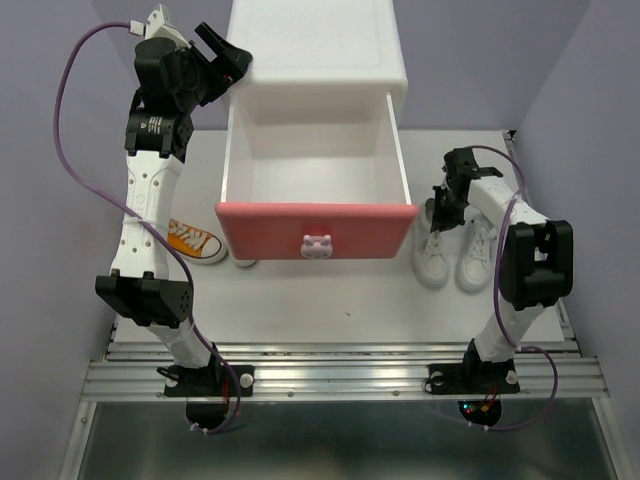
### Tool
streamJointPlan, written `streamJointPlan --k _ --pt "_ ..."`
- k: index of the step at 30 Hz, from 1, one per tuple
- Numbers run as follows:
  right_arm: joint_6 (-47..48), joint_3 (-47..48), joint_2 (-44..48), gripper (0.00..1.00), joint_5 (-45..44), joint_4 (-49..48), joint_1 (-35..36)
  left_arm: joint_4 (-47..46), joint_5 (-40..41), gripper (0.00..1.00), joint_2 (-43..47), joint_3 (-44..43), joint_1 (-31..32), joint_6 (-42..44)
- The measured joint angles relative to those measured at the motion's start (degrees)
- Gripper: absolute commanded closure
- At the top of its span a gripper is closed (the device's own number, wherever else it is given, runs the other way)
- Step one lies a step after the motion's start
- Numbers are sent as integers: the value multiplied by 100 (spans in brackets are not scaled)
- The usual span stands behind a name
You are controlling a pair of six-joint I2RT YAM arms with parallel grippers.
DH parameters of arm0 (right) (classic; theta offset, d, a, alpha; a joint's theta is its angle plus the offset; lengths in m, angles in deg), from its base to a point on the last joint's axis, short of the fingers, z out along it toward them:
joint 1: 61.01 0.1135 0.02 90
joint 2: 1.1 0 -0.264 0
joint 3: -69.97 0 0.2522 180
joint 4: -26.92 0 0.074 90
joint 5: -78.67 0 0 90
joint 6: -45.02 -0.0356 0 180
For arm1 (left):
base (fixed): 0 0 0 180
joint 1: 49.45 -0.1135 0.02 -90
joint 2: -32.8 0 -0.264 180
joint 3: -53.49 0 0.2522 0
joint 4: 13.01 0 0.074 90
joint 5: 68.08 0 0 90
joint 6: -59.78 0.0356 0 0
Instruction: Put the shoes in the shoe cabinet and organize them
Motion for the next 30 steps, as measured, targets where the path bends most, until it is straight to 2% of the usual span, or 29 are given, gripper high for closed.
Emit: streamJointPlan --k 8,13,17,25,30 --pt "-645 31 909 99 -433 -103 0 4 15 4 0 2 0 -37" --pt "-1012 664 1497 99 -811 -109 0 -4 22 4 4 24 0 -74" --pt "-1161 1613 1556 99 -1062 -151 0 0 31 4 7 28 2 -111" --pt "-1274 4795 1008 99 -1329 -365 0 2 37 4 7 28 11 -136" --pt "-1552 5499 975 99 -1296 -1078 0 72 39 4 -33 -55 11 -136"
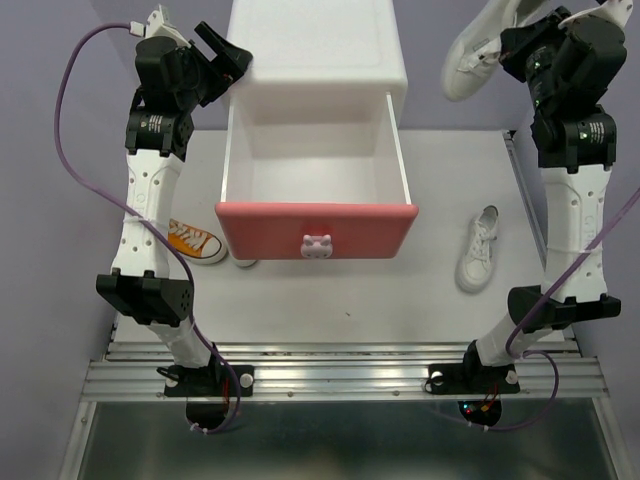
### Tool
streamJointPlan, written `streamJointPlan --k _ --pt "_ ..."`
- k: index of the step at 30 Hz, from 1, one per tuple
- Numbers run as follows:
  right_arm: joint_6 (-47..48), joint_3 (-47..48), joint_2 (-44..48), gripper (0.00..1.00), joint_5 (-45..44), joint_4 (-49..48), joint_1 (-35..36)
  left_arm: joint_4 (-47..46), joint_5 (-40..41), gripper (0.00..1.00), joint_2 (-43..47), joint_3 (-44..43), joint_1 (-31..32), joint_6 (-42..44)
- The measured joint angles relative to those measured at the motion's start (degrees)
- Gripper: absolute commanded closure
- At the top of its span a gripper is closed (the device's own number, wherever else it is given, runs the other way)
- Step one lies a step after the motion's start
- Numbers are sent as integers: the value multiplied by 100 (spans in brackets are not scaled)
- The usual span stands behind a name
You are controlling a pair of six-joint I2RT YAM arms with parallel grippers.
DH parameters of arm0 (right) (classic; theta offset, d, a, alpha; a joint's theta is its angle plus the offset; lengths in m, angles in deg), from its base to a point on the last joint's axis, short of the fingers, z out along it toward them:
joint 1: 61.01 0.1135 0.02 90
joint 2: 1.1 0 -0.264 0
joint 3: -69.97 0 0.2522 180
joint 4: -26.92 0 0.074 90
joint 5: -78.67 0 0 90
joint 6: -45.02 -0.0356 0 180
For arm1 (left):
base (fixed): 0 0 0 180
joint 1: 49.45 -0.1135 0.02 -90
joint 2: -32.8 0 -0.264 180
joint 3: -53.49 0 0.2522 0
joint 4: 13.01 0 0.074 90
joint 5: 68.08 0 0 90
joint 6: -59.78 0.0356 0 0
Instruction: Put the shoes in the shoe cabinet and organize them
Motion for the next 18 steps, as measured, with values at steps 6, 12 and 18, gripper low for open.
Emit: streamJointPlan --k 6,12,18 --pt "-564 216 -131 99 339 -743 -7 225 -4 4 -155 -299 0 4" --pt "-1416 323 -334 99 1084 -1635 -7 258 -4 4 -181 -339 0 0" --pt "-2459 588 -693 99 2208 -2317 -7 278 -7 4 -188 -361 0 -13"
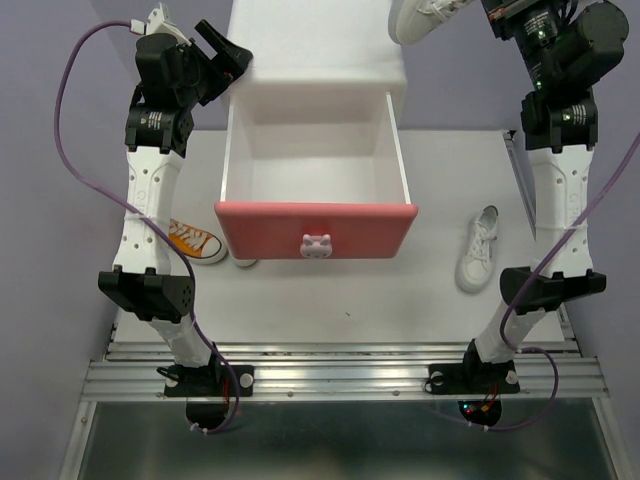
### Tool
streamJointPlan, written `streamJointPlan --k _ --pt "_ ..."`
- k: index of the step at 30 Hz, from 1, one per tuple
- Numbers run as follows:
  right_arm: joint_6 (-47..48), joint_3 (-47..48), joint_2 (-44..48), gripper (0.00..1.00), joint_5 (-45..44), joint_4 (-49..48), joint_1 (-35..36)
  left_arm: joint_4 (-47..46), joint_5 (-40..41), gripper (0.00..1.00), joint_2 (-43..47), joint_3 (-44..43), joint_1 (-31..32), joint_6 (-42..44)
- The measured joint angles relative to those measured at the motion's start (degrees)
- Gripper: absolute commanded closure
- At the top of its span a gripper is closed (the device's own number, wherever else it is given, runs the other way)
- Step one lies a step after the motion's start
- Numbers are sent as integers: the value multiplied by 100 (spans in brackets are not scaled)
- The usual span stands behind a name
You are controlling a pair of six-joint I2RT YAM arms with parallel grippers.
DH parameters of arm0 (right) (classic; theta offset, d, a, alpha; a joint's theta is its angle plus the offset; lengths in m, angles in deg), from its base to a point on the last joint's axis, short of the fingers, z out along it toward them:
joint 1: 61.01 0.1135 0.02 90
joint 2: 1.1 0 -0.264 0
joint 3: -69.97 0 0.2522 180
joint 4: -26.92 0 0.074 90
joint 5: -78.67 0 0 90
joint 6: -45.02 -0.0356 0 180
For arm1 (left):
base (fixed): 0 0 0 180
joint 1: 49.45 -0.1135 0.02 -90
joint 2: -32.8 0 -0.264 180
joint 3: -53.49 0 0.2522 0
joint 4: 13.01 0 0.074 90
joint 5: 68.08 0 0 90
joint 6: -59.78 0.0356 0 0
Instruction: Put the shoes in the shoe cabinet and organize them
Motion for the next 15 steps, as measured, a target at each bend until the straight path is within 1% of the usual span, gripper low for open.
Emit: streamJointPlan --k 3,7,11,15 --pt "-352 173 -184 99 413 -114 133 0 2 4 0 0 0 -11" --pt "-522 184 -264 99 638 -105 597 7 0 4 0 -2 0 -31" --pt "-494 181 -271 99 798 92 1392 9 2 4 0 -2 0 -35" --pt "-391 136 -258 99 1043 313 1954 11 2 4 0 -2 0 -39"
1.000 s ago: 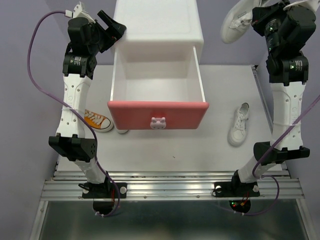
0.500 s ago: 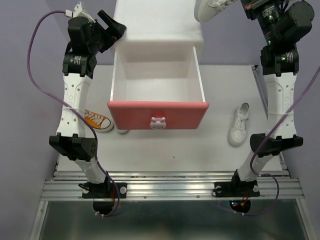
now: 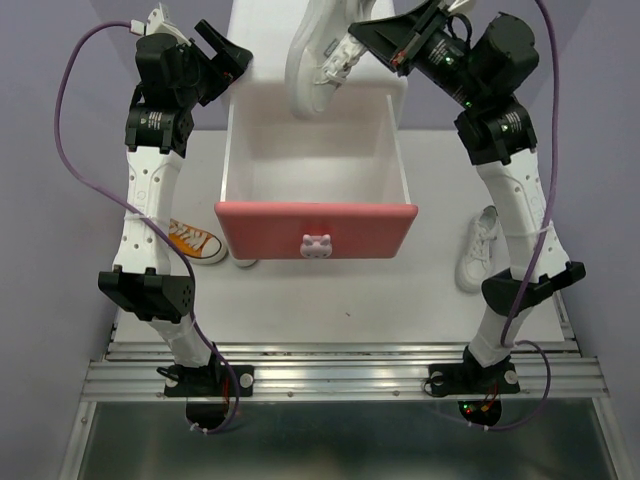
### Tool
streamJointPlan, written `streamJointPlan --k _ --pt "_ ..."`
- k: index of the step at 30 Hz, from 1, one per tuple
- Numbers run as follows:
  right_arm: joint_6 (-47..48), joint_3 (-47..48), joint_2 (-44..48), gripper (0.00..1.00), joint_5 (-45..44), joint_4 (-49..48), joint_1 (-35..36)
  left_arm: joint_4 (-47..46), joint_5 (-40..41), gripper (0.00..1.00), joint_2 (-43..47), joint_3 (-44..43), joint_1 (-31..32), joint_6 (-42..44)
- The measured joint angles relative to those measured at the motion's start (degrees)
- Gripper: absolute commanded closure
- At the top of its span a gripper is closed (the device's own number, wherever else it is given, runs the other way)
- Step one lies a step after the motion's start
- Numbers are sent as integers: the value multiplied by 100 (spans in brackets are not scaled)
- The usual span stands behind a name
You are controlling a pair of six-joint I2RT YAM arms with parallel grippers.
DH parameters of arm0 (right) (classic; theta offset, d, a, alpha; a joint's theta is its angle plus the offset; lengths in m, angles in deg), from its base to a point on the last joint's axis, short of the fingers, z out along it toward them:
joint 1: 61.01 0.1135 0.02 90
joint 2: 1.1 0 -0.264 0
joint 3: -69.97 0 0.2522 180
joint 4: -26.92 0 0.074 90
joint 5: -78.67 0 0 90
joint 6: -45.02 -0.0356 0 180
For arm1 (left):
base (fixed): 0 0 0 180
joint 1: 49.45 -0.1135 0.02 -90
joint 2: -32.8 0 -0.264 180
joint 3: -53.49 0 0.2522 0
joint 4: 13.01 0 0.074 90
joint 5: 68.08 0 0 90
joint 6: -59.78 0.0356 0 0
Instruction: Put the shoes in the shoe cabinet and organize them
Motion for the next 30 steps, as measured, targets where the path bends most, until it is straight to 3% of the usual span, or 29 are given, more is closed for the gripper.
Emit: streamJointPlan --k 15,30 --pt "1392 -328 118 99 -46 1427 1478 -98 9 4 57 120 0 -11" --pt "2221 -857 103 99 -1353 2192 2503 -107 15 4 55 125 0 -9"
